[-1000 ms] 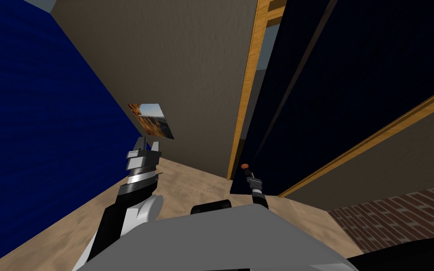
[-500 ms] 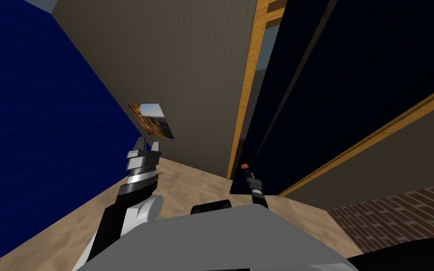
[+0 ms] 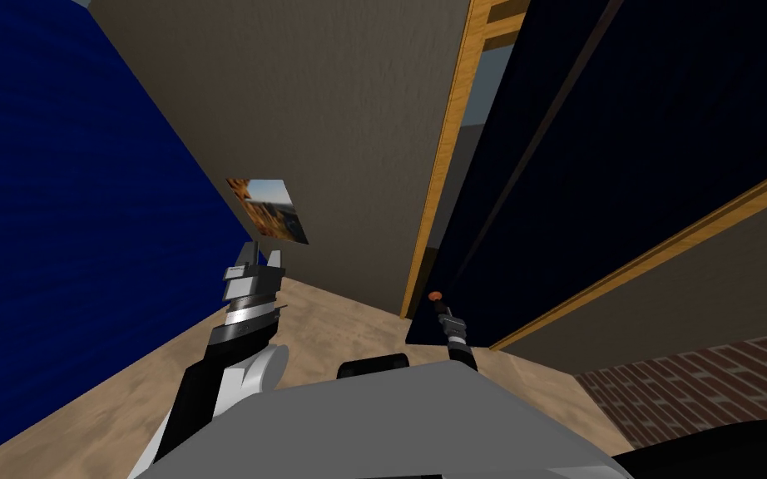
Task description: Pull the door open
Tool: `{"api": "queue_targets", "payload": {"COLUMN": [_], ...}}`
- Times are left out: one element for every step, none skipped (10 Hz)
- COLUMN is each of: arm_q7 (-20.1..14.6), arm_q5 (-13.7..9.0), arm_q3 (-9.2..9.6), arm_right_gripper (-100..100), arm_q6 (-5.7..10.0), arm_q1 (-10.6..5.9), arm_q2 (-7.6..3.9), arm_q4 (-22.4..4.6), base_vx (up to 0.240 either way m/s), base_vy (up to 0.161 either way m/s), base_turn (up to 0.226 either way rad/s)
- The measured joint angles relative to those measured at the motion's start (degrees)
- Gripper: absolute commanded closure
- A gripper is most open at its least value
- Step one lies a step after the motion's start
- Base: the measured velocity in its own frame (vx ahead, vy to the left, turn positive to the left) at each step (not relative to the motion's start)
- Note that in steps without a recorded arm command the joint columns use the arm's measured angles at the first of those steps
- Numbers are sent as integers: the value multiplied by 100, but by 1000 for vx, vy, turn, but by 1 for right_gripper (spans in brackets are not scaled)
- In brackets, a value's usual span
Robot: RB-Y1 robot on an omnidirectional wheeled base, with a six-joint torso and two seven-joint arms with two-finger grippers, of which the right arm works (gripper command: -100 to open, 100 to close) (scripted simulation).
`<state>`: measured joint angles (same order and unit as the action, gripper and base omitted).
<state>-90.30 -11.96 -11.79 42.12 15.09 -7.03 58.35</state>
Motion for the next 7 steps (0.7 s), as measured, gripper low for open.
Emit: {"api": "queue_targets", "payload": {"arm_q7": [0,0,0,0,-35,-88,-151], "arm_q5": [-1,0,1,2,35,68,106], "arm_q3": [-3,0,2,3,33,73,132], "arm_right_gripper": [100,100,100,-100,-100,-100,-100], "arm_q6": [0,2,3,3,14,32,42], "arm_q1": [0,-1,-2,-2,31,57,115], "arm_q2": [-3,-1,0,0,-41,-82,-117], "arm_q4": [0,1,1,1,56,99,150], "base_vx": [0,0,0,-116,-199,-191,-146], "base_vy": [0,0,0,-6,-49,-51,-22], "base_turn": [0,0,0,107,89,77,42]}}
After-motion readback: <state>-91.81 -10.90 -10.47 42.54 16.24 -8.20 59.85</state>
